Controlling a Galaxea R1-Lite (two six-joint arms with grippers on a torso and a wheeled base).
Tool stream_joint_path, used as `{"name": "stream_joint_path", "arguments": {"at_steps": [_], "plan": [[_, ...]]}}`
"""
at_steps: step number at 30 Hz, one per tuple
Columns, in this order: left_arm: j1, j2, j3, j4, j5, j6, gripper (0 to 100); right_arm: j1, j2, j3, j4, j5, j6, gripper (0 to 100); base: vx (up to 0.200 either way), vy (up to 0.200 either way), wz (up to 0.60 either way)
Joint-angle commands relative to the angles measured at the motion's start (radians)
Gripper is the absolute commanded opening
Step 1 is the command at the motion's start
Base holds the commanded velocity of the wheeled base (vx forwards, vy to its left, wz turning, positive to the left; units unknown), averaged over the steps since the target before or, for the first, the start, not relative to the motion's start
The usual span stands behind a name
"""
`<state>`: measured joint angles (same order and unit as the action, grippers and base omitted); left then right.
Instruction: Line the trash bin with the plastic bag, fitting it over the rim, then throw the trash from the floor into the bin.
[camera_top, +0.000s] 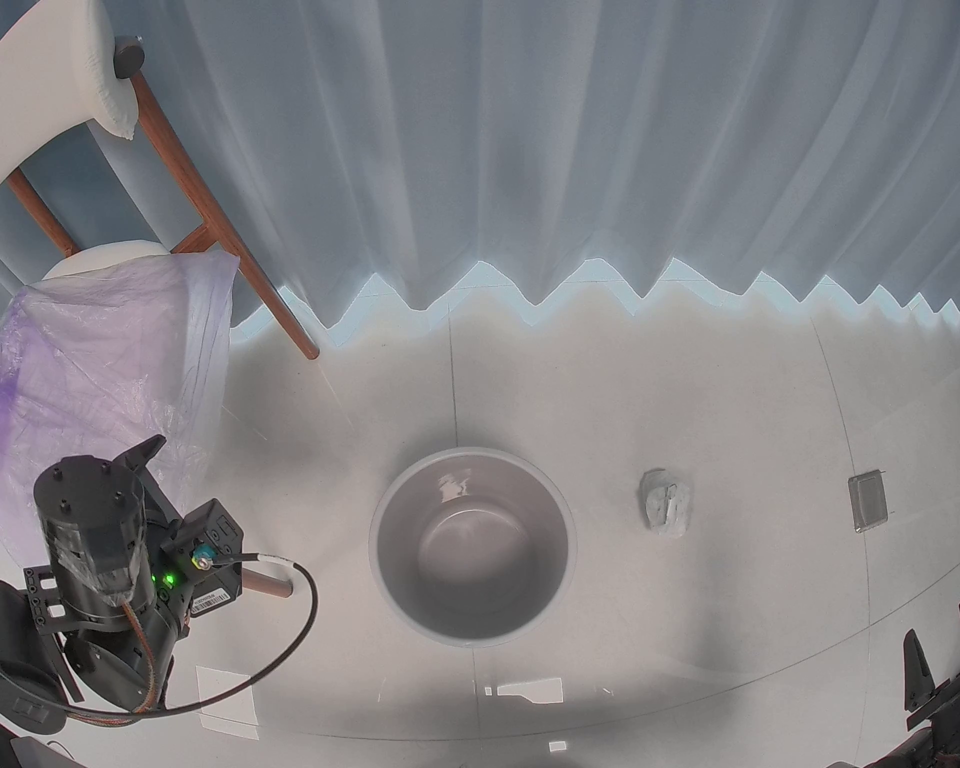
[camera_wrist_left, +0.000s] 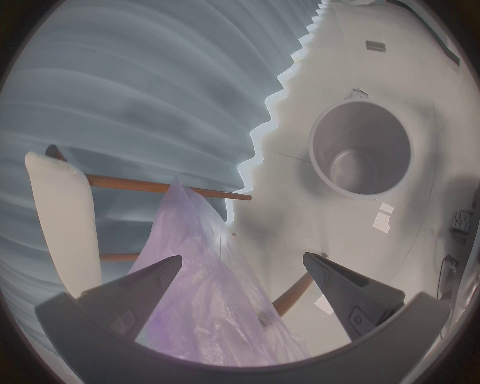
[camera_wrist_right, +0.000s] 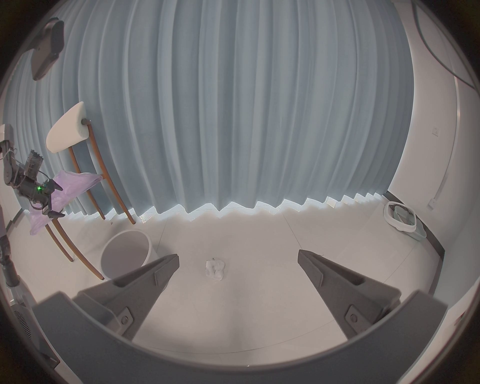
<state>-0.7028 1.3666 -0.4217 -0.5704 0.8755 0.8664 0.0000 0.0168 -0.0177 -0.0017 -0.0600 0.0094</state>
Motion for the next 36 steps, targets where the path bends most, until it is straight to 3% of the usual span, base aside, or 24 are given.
{"name": "stream_joint_path", "arguments": {"at_steps": [1, 8, 15, 36], "plan": [[0.025, 0.037, -0.005, -0.065, 0.000, 0.066, 100, 0.000, -0.017, 0.018, 0.000, 0.000, 0.000, 100, 0.000, 0.000, 0.00], [0.098, 0.058, 0.001, -0.250, -0.001, 0.214, 100, 0.000, -0.017, 0.018, 0.000, 0.000, 0.000, 100, 0.000, 0.000, 0.00], [0.144, 0.071, 0.000, -0.259, -0.001, 0.215, 100, 0.000, -0.017, 0.018, 0.000, 0.000, 0.000, 100, 0.000, 0.000, 0.00], [0.180, 0.118, -0.026, -0.261, 0.000, 0.210, 100, 0.000, -0.017, 0.018, -0.001, 0.000, 0.000, 100, 0.000, 0.000, 0.00]]}}
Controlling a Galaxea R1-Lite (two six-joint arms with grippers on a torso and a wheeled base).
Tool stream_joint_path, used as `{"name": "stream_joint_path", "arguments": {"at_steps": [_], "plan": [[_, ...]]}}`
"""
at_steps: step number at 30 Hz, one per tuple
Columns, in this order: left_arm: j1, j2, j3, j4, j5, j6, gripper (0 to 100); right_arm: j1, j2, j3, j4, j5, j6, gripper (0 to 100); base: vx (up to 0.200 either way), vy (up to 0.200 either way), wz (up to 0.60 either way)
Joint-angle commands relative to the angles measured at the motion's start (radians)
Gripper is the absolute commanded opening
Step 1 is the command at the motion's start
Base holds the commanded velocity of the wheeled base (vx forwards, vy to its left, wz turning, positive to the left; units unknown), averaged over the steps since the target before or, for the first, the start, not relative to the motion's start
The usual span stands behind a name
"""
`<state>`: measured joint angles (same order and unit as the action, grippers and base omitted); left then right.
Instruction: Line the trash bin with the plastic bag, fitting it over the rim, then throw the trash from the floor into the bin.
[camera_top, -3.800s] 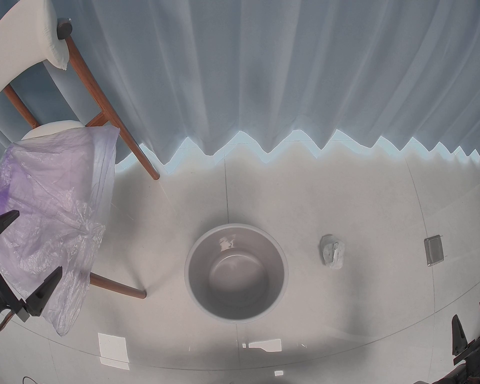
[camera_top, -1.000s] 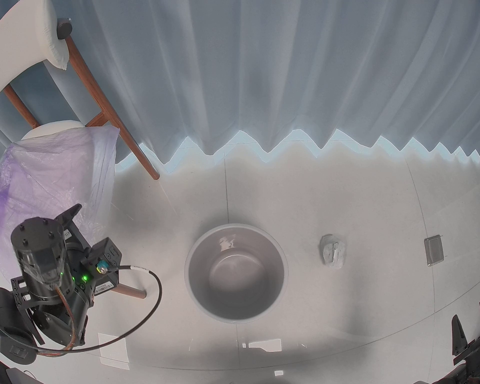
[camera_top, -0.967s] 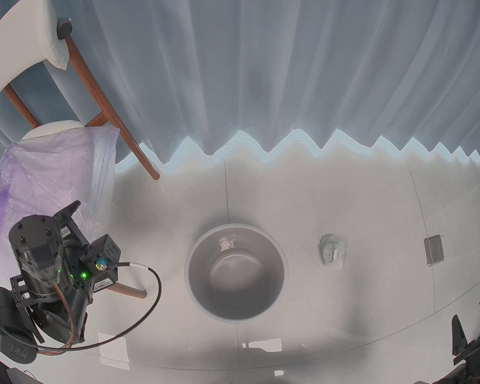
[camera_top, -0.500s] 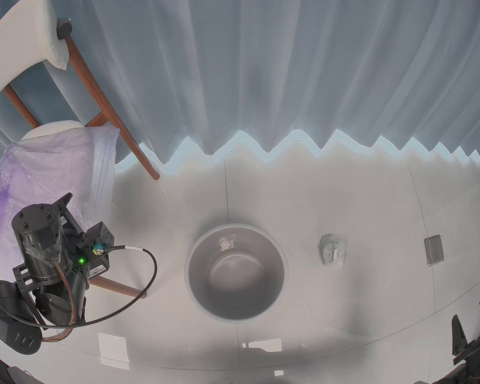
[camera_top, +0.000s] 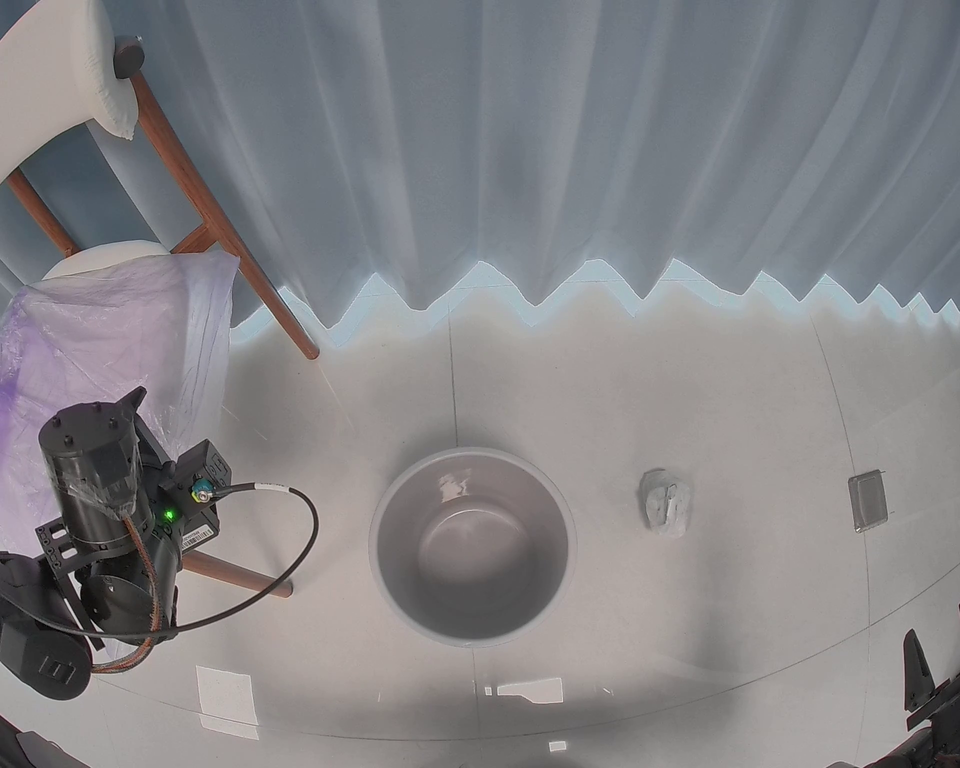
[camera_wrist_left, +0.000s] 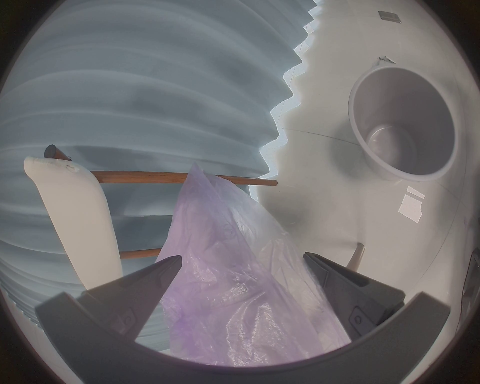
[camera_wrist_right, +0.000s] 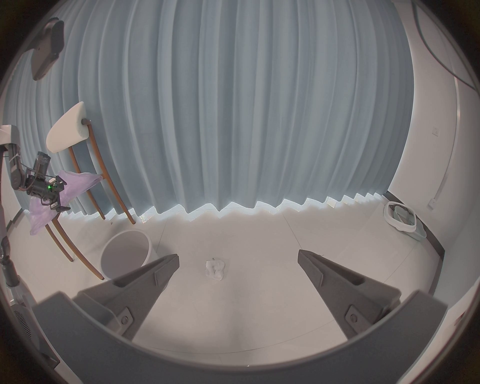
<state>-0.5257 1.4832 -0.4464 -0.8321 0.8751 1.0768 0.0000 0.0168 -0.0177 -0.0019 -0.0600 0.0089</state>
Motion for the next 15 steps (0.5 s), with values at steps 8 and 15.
{"name": "stream_joint_path", "arguments": {"at_steps": [8, 15], "plan": [[0.003, 0.000, -0.003, 0.001, -0.007, -0.005, 0, 0.000, -0.017, 0.018, 0.000, 0.000, 0.000, 100, 0.000, 0.000, 0.00], [0.001, -0.008, 0.003, 0.001, -0.018, -0.040, 0, 0.000, -0.017, 0.018, 0.000, 0.000, 0.000, 100, 0.000, 0.000, 0.00]]}}
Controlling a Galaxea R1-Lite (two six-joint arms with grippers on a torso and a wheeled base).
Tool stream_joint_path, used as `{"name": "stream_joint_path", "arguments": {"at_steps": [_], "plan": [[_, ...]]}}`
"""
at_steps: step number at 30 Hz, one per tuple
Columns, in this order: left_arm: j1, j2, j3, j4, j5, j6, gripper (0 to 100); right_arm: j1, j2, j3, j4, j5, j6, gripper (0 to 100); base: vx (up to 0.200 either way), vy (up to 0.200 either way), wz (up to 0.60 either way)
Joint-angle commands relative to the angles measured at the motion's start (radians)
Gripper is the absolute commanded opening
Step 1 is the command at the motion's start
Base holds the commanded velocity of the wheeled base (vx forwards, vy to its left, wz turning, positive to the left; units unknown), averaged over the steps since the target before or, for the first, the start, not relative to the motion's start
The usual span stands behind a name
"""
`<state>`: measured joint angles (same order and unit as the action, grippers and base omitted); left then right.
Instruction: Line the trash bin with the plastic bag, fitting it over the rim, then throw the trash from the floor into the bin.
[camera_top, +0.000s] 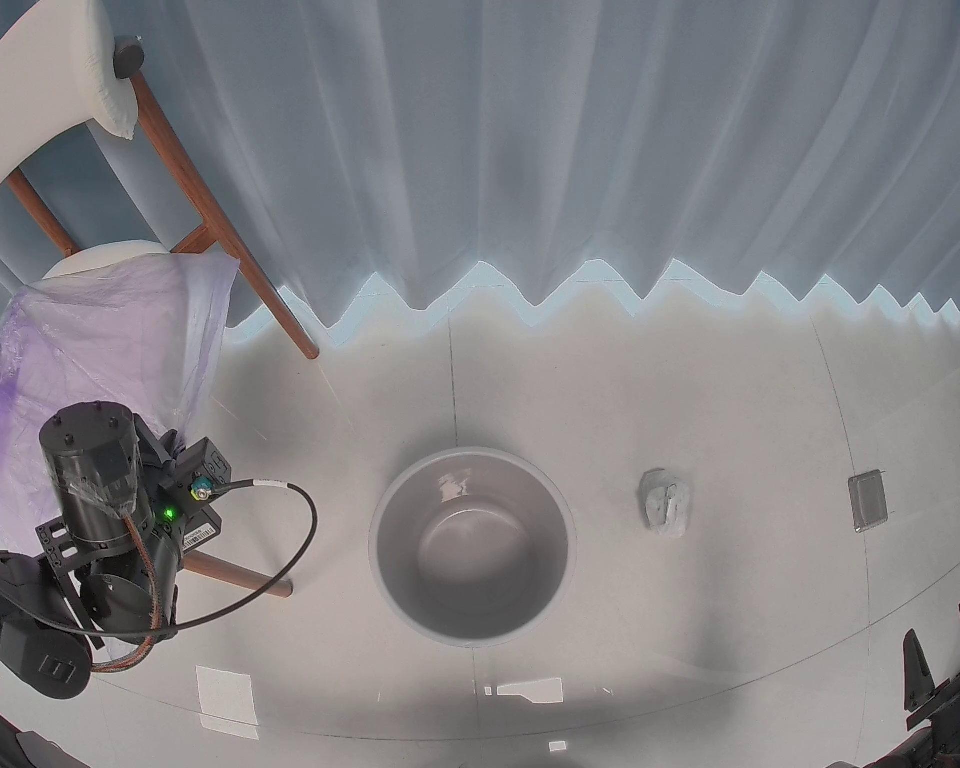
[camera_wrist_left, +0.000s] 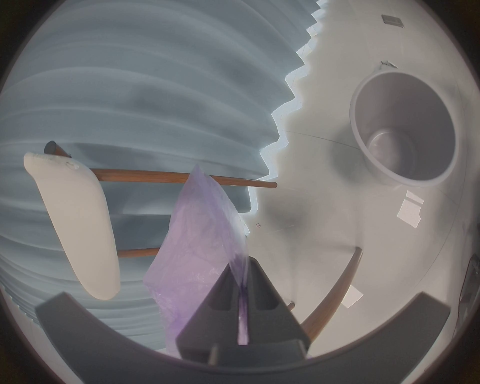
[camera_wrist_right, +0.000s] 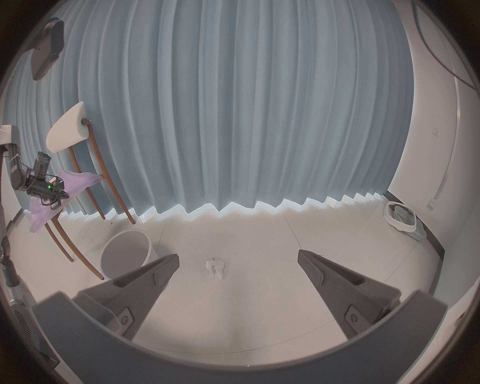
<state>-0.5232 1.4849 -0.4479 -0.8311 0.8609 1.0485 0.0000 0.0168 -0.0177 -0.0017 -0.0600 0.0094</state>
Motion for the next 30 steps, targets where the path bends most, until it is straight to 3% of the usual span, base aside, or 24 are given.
{"name": "stream_joint_path", "arguments": {"at_steps": [1, 9, 13, 18, 23, 30], "plan": [[-0.003, -0.012, 0.009, 0.000, -0.008, -0.024, 0, 0.000, -0.017, 0.018, -0.001, 0.000, 0.000, 100, 0.000, 0.000, 0.00], [-0.024, -0.075, 0.020, 0.013, -0.037, -0.128, 0, 0.000, -0.017, 0.018, -0.001, 0.000, 0.000, 100, 0.000, 0.000, 0.00], [-0.018, -0.080, -0.017, 0.017, -0.192, -0.143, 0, 0.000, -0.017, 0.018, 0.000, 0.000, 0.000, 100, 0.000, 0.000, 0.00], [-0.031, -0.069, -0.051, 0.030, -0.249, -0.252, 0, 0.000, -0.017, 0.018, -0.001, 0.000, 0.000, 100, 0.000, 0.000, 0.00], [-0.032, -0.072, -0.104, 0.141, -0.385, -0.358, 0, 0.000, -0.017, 0.018, -0.001, 0.000, 0.000, 100, 0.000, 0.000, 0.00], [-0.032, -0.101, -0.135, 0.213, -0.519, -0.481, 0, 0.000, -0.017, 0.018, -0.001, 0.000, 0.000, 100, 0.000, 0.000, 0.00]]}}
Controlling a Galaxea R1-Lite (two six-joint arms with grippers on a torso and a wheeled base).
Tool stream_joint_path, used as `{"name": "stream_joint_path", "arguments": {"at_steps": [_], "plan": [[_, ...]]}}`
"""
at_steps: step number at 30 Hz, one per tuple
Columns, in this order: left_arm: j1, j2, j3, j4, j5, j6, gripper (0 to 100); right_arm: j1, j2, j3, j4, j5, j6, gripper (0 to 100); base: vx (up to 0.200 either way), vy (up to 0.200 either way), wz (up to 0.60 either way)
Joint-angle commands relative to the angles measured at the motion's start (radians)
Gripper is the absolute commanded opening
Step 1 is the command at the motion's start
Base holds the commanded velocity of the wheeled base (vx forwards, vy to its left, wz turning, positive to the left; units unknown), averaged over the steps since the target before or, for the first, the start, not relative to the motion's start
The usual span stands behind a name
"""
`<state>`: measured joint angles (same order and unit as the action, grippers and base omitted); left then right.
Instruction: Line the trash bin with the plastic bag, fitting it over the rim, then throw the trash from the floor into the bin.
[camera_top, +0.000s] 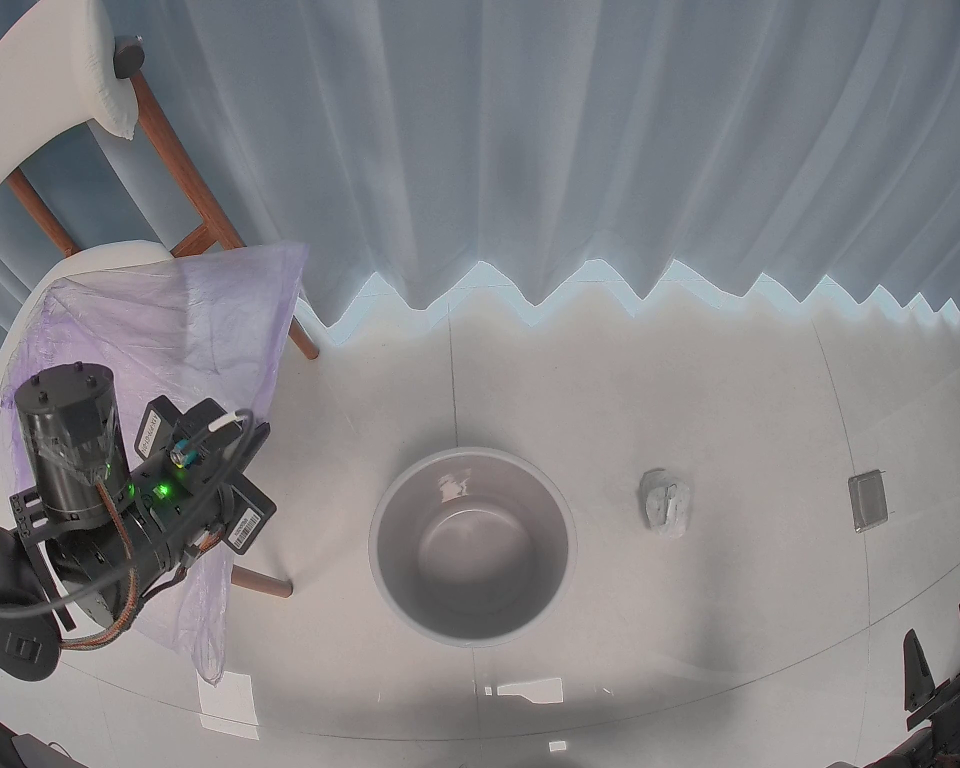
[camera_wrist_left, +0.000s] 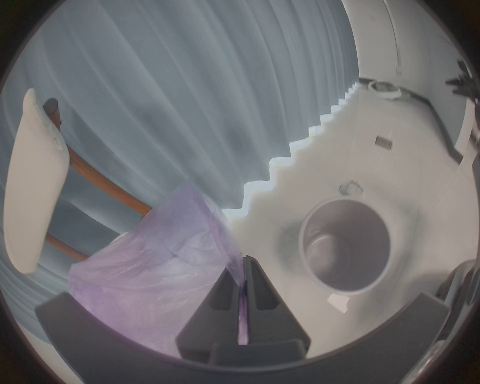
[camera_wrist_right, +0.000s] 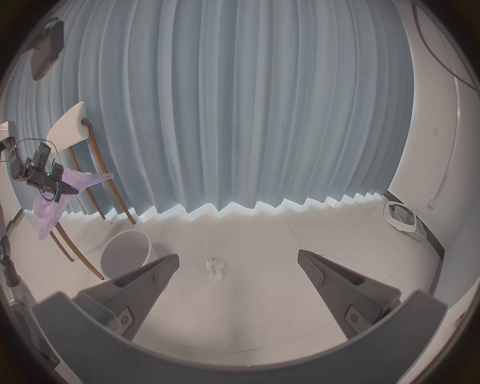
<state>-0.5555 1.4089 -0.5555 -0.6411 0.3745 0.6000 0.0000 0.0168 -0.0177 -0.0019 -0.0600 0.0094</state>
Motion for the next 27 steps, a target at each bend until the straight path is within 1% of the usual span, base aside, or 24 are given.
{"name": "stream_joint_path", "arguments": {"at_steps": [1, 5, 6, 7, 8, 9, 11, 13, 14, 15, 17, 18, 22, 23, 25, 27], "plan": [[-0.001, -0.028, -0.029, 0.029, -0.052, -0.052, 0, 0.000, -0.017, 0.018, 0.000, 0.000, 0.000, 100, 0.000, 0.000, 0.00], [-0.004, -0.065, -0.027, 0.047, -0.115, -0.161, 0, 0.000, -0.017, 0.018, -0.001, 0.000, 0.000, 100, 0.000, 0.000, 0.00], [-0.006, -0.070, -0.029, 0.050, -0.120, -0.170, 0, 0.000, -0.017, 0.018, 0.000, 0.000, 0.000, 100, 0.000, 0.000, 0.00], [-0.015, -0.090, -0.029, 0.077, -0.152, -0.221, 0, 0.000, -0.017, 0.018, 0.000, 0.000, 0.000, 100, 0.000, 0.000, 0.00], [-0.017, -0.091, -0.029, 0.078, -0.157, -0.224, 0, 0.000, -0.017, 0.018, -0.001, 0.000, 0.000, 100, 0.000, 0.000, 0.00], [-0.017, -0.123, -0.030, 0.104, -0.213, -0.275, 0, 0.000, -0.017, 0.018, -0.001, 0.000, 0.000, 100, 0.000, 0.000, 0.00], [-0.007, -0.153, -0.030, 0.115, -0.290, -0.319, 0, 0.000, -0.017, 0.018, -0.001, 0.000, 0.000, 100, 0.000, 0.000, 0.00], [0.014, -0.171, -0.041, 0.113, -0.358, -0.356, 0, 0.000, -0.017, 0.018, 0.000, 0.000, 0.000, 100, 0.000, 0.000, 0.00], [0.014, -0.171, -0.041, 0.113, -0.358, -0.356, 0, 0.000, -0.017, 0.018, 0.000, 0.000, 0.000, 100, 0.000, 0.000, 0.00], [0.048, -0.185, -0.064, 0.115, -0.431, -0.411, 0, 0.000, -0.017, 0.018, 0.000, 0.000, 0.000, 100, 0.000, 0.000, 0.00], [0.062, -0.194, -0.084, 0.115, -0.486, -0.454, 0, 0.000, -0.017, 0.018, 0.000, 0.000, 0.000, 100, 0.000, 0.000, 0.00], [0.065, -0.202, -0.087, 0.113, -0.526, -0.482, 0, 0.000, -0.017, 0.018, 0.000, 0.000, 0.000, 100, 0.000, 0.000, 0.00], [0.048, -0.246, -0.061, 0.110, -0.632, -0.533, 0, 0.000, -0.017, 0.018, -0.001, 0.000, 0.000, 100, 0.000, 0.000, 0.00], [0.046, -0.251, -0.057, 0.109, -0.643, -0.537, 0, 0.000, -0.017, 0.018, -0.001, 0.000, 0.000, 100, 0.000, 0.000, 0.00], [0.051, -0.262, -0.052, 0.103, -0.706, -0.582, 0, 0.000, -0.017, 0.018, 0.000, 0.000, 0.000, 100, 0.000, 0.000, 0.00], [0.055, -0.263, -0.047, 0.101, -0.735, -0.631, 0, 0.000, -0.017, 0.018, -0.001, 0.000, 0.000, 100, 0.000, 0.000, 0.00]]}}
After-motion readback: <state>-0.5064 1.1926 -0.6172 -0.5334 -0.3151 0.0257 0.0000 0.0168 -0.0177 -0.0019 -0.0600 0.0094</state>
